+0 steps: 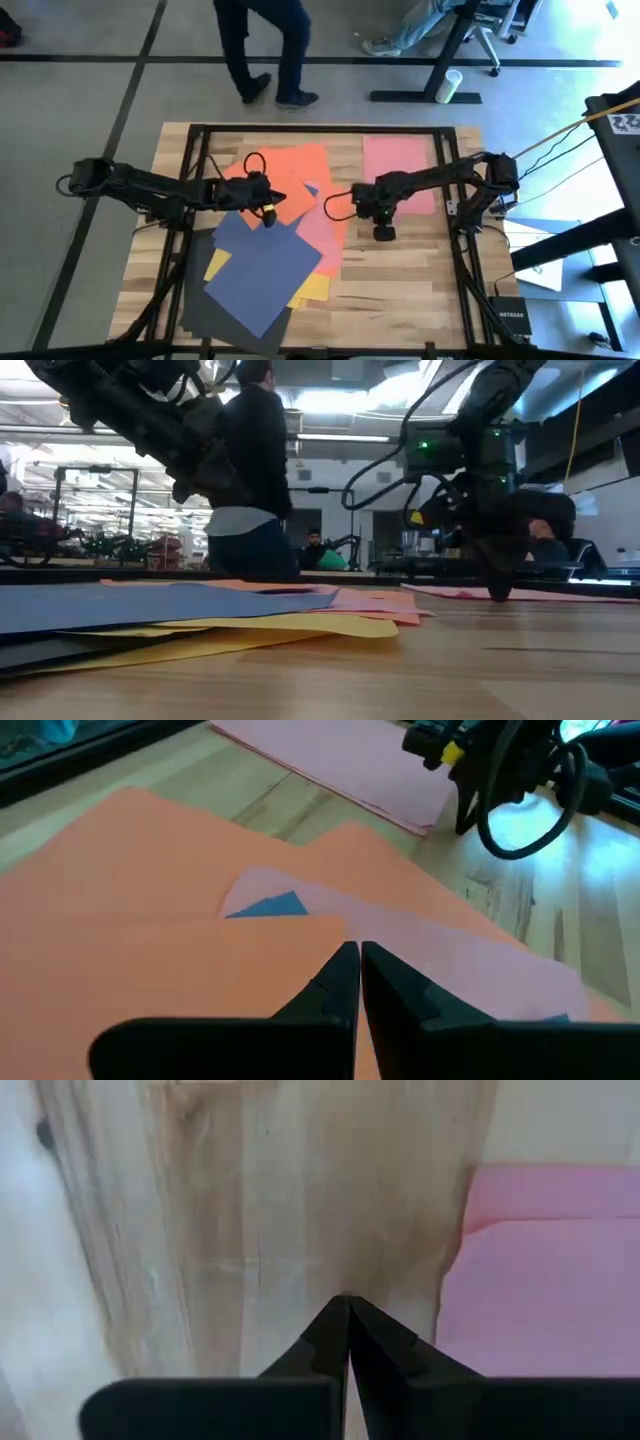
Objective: Organize paper
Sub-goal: Stack the pink paper on top of the pink paper
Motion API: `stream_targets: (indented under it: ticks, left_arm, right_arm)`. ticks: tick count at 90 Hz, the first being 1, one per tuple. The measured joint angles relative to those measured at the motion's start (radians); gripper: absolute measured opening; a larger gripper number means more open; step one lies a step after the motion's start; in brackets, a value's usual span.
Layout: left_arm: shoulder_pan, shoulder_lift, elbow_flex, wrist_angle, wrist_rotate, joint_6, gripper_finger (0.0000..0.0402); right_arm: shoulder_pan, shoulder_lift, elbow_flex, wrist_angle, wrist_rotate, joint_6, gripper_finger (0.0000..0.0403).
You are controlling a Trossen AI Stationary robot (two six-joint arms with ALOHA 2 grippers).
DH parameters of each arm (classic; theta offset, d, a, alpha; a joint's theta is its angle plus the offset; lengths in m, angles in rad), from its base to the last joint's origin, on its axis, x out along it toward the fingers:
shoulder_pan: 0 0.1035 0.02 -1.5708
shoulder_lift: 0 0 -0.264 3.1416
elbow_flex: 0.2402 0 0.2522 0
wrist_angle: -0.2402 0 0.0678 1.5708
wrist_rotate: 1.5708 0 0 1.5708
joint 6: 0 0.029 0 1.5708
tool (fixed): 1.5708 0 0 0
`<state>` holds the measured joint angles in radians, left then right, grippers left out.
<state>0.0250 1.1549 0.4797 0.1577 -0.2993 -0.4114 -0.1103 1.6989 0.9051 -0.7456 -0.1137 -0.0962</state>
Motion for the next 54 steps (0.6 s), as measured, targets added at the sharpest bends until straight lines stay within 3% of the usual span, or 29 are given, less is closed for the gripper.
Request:
stream_targets:
  ticks: [54]
  left_arm:
    - [-0.001, 0.000, 0.000, 0.002, 0.000, -0.009, 0.0000]
  right_arm:
    - [-0.023, -0.045, -0.002, 0.068, 0.061, -0.020, 0.0000]
